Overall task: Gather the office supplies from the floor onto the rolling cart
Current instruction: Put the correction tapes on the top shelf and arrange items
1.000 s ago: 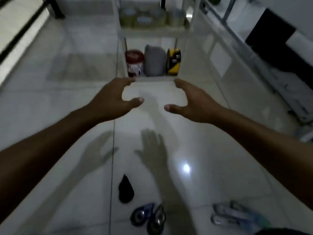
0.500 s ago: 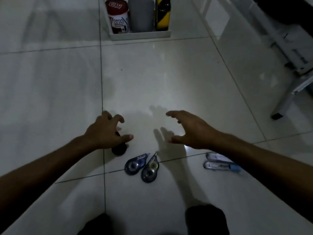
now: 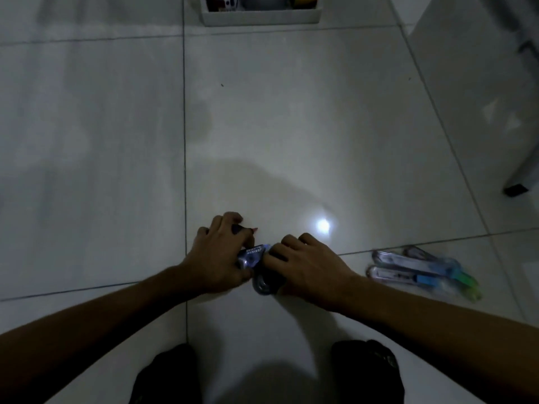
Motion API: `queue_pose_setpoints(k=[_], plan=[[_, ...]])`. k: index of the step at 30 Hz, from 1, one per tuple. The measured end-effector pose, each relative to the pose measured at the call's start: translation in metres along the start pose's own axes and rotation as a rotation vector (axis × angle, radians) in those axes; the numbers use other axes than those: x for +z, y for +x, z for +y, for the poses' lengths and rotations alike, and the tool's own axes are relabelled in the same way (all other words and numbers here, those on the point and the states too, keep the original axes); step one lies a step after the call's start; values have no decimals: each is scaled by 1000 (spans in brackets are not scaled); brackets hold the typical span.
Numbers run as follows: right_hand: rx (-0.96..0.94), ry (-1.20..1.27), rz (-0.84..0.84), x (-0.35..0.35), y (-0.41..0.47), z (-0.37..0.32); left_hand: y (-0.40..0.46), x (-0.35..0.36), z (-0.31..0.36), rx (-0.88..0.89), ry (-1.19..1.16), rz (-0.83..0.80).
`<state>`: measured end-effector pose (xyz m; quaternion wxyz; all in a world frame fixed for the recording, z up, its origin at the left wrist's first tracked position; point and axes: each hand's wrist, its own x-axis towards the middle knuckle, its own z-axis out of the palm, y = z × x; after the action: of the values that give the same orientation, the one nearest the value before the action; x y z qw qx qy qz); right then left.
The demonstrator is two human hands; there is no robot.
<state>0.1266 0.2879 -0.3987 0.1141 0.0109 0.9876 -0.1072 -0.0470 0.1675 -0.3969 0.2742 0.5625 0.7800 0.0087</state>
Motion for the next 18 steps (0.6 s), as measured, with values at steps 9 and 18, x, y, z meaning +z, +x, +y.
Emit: queue_pose_setpoints(k=[9, 18], plan=[[115, -68, 73, -8, 11, 30, 20, -11, 1, 137, 147, 20], [292, 75, 212, -83, 41, 76, 56, -93, -18, 146, 150, 237]])
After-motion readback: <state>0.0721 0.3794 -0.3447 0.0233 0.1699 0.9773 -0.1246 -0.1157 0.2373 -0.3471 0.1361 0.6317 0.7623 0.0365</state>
